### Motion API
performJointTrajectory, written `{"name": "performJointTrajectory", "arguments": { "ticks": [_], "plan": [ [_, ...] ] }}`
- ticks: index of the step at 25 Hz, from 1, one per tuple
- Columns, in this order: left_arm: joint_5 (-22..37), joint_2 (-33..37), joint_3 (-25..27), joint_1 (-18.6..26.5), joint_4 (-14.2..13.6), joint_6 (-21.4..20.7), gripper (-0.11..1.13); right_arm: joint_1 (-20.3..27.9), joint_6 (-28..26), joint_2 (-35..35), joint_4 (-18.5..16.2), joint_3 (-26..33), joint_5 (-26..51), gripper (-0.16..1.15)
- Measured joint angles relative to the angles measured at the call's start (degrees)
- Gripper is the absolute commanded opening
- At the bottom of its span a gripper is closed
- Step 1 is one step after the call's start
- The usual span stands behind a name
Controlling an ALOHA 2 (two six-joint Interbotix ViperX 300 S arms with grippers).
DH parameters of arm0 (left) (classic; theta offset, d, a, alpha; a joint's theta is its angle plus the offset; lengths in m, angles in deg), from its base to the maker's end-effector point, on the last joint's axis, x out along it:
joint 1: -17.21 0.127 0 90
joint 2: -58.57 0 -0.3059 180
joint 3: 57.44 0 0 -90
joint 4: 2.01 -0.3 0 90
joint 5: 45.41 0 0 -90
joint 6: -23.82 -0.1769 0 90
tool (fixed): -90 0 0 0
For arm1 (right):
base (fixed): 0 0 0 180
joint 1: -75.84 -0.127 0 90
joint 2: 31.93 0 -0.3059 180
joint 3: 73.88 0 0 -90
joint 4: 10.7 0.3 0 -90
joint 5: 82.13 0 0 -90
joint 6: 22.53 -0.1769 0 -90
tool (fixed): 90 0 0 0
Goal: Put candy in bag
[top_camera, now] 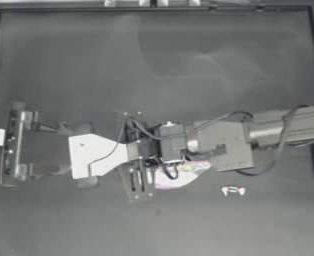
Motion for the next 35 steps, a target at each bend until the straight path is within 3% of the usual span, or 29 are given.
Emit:
{"name": "performJointTrajectory", "arguments": {
  "ticks": [12, 22, 28, 35],
  "plan": [
    [-8.61, -11.78, -4.13, -2.20, 3.34, 0.00, 1.01, 0.09, -2.81, -4.83, -0.44, -7.56, -6.77, 0.10],
    [-15.03, -20.21, -6.94, -3.96, 4.83, 0.00, 1.00, 0.00, -3.78, -5.71, -1.41, -9.32, -8.44, 0.10],
    [-15.91, -23.29, -9.05, -4.31, 4.92, 0.00, 1.00, 0.09, -3.87, -5.71, -1.85, -9.58, -8.96, 0.10],
    [-15.56, -25.75, -10.81, -4.39, 6.86, 0.00, 1.00, 0.18, -3.87, -5.71, -1.93, -9.67, -9.32, 0.10]
  ]
}}
